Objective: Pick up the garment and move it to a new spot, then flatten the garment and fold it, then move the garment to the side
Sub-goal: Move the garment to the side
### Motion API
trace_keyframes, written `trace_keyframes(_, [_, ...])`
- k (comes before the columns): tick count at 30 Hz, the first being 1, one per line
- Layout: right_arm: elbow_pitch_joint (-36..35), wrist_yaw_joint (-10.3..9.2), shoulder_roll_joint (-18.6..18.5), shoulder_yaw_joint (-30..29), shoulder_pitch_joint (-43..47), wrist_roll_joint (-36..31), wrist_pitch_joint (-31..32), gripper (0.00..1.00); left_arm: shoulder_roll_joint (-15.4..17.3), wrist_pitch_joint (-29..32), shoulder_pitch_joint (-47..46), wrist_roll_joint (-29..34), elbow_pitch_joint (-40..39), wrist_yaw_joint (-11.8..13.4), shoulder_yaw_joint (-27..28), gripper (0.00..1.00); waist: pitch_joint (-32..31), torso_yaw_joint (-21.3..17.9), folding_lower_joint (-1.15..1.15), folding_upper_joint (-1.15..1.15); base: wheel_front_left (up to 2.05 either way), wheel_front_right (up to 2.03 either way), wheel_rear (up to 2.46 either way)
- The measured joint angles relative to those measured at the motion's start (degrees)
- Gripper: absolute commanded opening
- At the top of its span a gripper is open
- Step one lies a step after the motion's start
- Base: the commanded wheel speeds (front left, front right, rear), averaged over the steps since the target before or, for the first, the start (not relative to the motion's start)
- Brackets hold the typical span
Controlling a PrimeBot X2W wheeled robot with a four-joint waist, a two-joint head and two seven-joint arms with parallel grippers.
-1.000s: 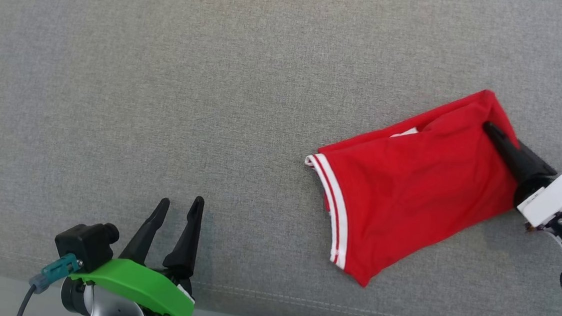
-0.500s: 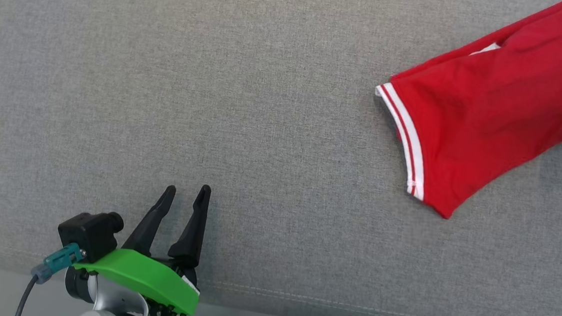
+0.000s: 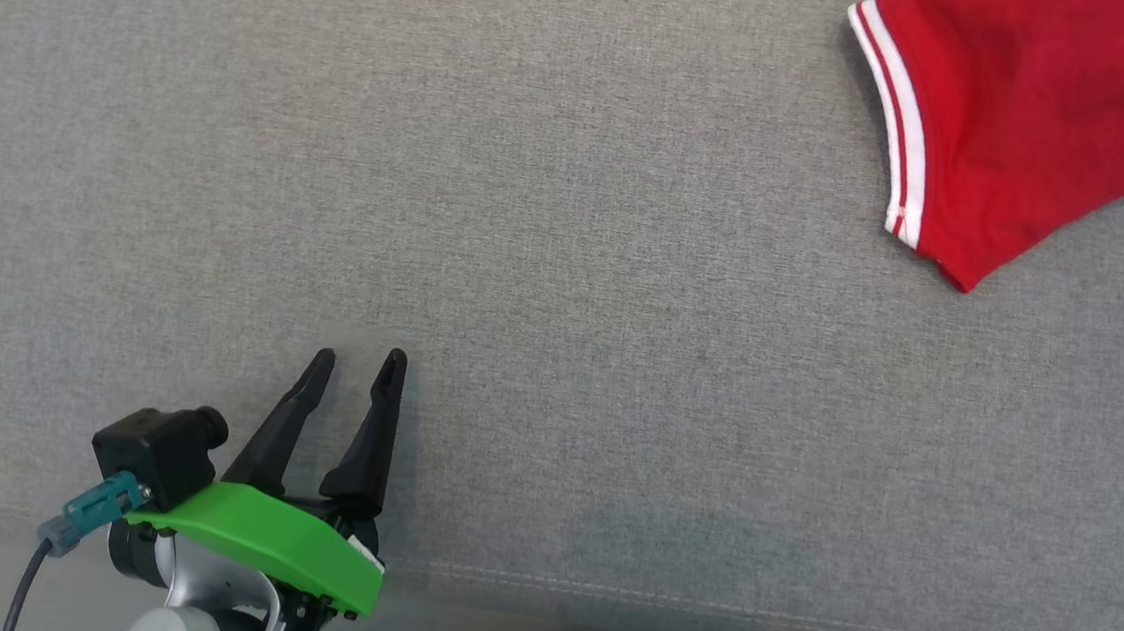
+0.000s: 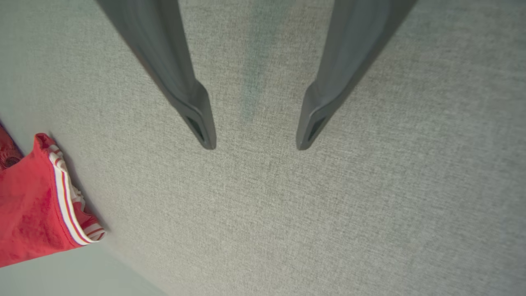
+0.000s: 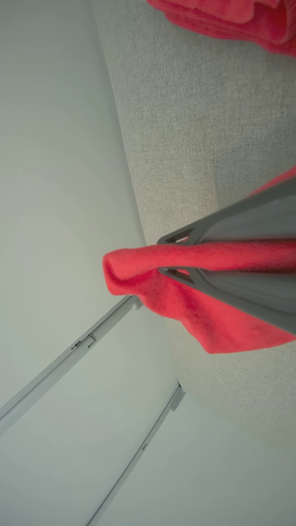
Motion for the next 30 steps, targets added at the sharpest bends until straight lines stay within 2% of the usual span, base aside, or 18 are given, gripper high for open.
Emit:
trace_keyframes(14, [4.42,-0.48,2.16,-3.96,-2.66,2.43,-3.98,0.00,3.14,2.44,-0.76,2.83,-2.69,0.01,1.01,1.00,3.07,-6.17,0.00,0.00,0.00,0.00,0.00])
trace_keyframes(23, [7.49,-0.41,5.59,-6.24,-4.65,3.02,-8.51,0.00,4.93,3.67,-2.09,3.87,-5.24,0.08,2.04,1.00,5.07,-10.93,0.00,0.00,0.00,0.00,0.00])
trace_keyframes(30, [9.06,-0.32,6.56,-6.92,-5.42,2.89,-11.38,0.00,4.99,4.72,-3.57,5.22,-5.98,0.10,1.97,1.00,6.16,-13.75,0.00,0.00,0.00,0.00,0.00])
